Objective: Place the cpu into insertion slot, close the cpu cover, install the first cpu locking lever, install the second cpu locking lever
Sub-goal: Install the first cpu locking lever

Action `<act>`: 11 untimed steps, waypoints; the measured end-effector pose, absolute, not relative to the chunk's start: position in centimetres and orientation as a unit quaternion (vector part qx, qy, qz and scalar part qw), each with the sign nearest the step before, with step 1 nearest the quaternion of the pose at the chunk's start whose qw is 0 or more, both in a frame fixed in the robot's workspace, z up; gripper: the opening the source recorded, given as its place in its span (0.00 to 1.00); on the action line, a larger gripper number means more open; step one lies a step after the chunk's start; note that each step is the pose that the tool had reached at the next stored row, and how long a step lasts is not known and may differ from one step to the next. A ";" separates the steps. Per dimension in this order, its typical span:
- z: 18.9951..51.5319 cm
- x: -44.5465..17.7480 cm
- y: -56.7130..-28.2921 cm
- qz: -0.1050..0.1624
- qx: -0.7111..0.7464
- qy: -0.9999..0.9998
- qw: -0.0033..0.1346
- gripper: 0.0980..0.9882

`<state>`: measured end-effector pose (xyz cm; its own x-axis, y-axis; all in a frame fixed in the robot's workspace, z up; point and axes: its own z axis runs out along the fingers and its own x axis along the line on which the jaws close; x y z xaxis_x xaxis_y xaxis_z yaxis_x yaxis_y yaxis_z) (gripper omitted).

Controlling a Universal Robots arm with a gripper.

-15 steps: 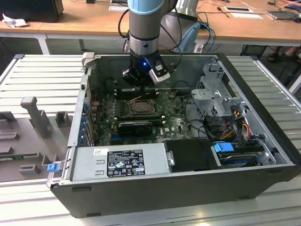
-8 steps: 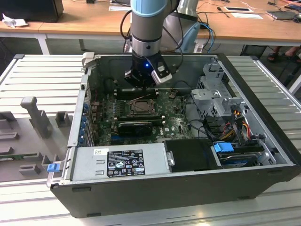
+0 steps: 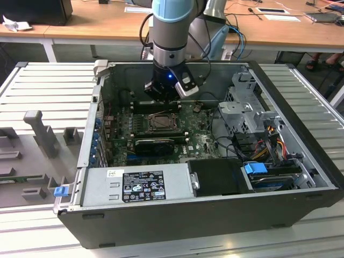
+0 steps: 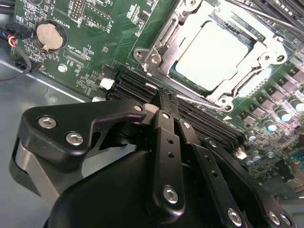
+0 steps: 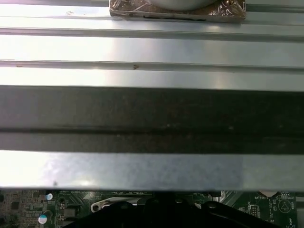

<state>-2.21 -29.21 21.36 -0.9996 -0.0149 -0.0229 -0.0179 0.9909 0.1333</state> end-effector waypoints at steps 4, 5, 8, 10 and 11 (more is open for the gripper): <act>21.2 -2.1 -29.2 0.067 -0.009 0.998 0.011 0.01; 21.1 -2.1 -29.2 0.067 -0.009 0.998 0.011 0.01; 20.9 -2.1 -29.2 0.067 -0.009 0.998 0.011 0.01; 20.8 -2.1 -29.2 0.067 -0.009 0.998 0.011 0.01; 20.8 -2.1 -29.3 0.067 -0.009 0.998 0.011 0.01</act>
<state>-2.08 -29.25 20.77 -0.9996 -0.0158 -0.0230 -0.0187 0.9909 0.1335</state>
